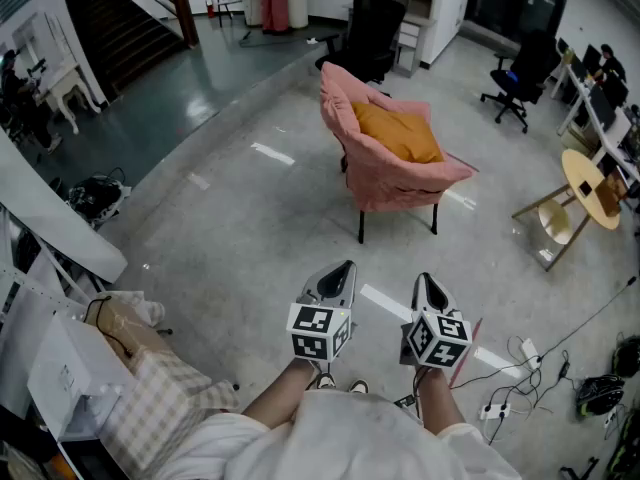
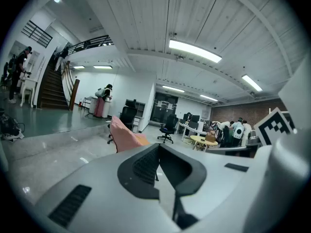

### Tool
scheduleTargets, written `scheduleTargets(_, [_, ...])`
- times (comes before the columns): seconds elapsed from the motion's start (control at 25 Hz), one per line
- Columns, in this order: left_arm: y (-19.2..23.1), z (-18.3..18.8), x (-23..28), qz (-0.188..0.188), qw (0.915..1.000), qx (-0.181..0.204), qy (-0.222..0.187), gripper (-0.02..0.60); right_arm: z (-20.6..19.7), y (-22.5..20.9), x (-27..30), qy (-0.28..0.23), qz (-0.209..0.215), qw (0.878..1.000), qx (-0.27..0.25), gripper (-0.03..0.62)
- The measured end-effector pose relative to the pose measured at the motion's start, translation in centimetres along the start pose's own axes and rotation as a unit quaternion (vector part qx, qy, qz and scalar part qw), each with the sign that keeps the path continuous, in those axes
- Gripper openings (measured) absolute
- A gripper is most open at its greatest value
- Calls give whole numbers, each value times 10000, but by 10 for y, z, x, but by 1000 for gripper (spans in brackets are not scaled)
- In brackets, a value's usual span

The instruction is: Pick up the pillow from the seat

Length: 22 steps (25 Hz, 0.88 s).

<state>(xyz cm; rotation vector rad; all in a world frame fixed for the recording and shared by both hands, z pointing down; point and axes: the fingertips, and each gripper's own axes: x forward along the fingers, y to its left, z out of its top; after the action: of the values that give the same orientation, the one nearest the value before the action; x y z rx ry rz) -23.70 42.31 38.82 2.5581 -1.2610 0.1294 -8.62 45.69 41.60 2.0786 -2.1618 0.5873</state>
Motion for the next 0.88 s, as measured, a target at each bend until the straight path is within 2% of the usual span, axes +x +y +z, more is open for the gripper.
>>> scheduleTargets(0.4, [12,6,18,-53,10000,81,-15,8,5,2,21,3,-32,10000,4,28])
scheduleTargets(0.88, [57,5,32,36,10000,-13,46,8,4,5,54,-2,-230,9995,201,29])
